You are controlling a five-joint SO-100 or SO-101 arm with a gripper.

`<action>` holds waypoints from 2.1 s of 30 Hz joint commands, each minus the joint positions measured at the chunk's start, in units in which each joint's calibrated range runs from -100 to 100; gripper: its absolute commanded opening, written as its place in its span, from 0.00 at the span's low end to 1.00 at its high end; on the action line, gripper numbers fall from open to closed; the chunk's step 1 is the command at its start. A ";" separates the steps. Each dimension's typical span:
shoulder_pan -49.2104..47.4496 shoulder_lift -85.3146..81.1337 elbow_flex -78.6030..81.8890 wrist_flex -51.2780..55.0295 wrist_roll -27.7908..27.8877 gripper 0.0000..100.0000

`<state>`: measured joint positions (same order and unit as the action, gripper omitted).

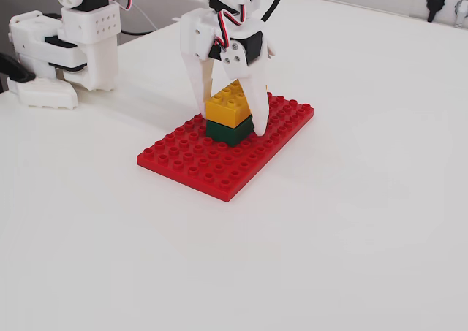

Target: Put yellow lego brick onto the green one

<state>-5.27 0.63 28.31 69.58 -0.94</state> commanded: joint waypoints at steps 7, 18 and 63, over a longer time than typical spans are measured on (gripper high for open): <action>-0.26 -2.69 -10.10 10.44 -0.16 0.38; -0.55 -21.12 -17.97 27.74 -0.21 0.37; 3.72 -98.71 64.19 4.73 1.46 0.02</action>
<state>-1.88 -98.40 92.43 74.50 0.36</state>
